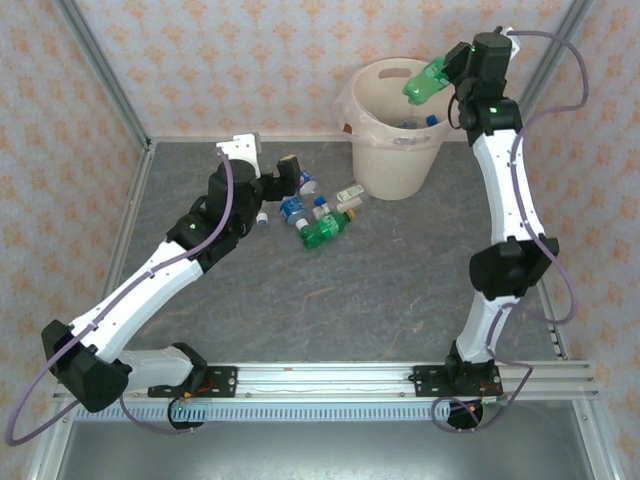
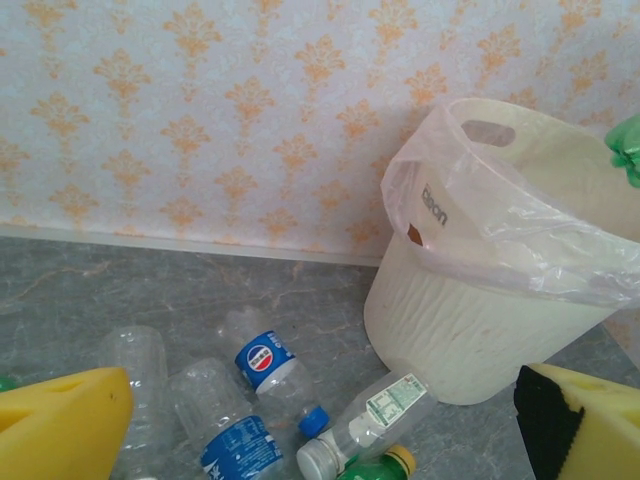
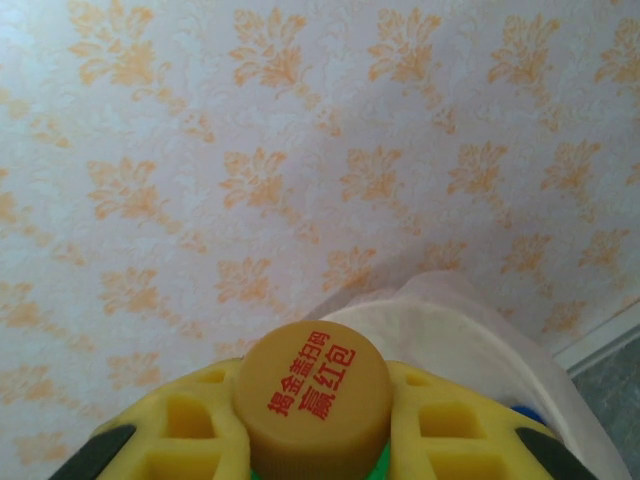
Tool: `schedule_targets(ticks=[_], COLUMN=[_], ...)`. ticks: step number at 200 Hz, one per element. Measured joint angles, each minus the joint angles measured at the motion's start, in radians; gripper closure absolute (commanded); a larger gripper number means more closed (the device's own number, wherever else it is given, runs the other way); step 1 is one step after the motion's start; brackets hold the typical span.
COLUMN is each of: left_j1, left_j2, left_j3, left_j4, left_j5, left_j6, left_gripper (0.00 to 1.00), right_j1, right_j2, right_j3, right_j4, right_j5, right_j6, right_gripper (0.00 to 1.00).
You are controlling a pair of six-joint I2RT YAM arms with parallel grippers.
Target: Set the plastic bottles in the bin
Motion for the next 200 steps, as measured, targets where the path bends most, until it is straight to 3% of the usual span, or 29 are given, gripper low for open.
schedule_targets(ticks=[23,49,76,86,163,200], left_j1=[0.0,0.0,0.008,0.012,0.029,0.045], left_j2=[-0.025,-0.05,-0.056,-0.056,0.007,0.088], left_j3=[-0.02,-0.045,-0.05,-0.05,-0.053,-0.064], left_j4=[-0.003,-0.006,-0.007,-0.008,0.005,0.027], left_j5=[-0.019,-0.046,-0.058,-0.06,-0.05,0.024], left_j6=[-0.01,-0.013,-0.013,-0.013,-0.009,-0.001], left_gripper=[0.01,0.01,0.01,0.01,0.01,0.01], right_j1=[0.0,0.0,0.0,0.0,0.0,0.0], right_j2=[0.082,0.125,0.129,0.129,0.112,0.024], right_j3=[0.082,0.12,0.121,0.122,0.126,0.085], right_j4=[-0.01,-0.026,-0.048,-0.049,-0.103,-0.123], right_j5=[0.041,0.07,0.073,0.071,-0.007,-0.049], right_j6=[-0.007,-0.018,-0.025,-0.017,-0.021,-0.021], right_gripper=[0.75,0.58,0.26,0.0,0.0,0.0])
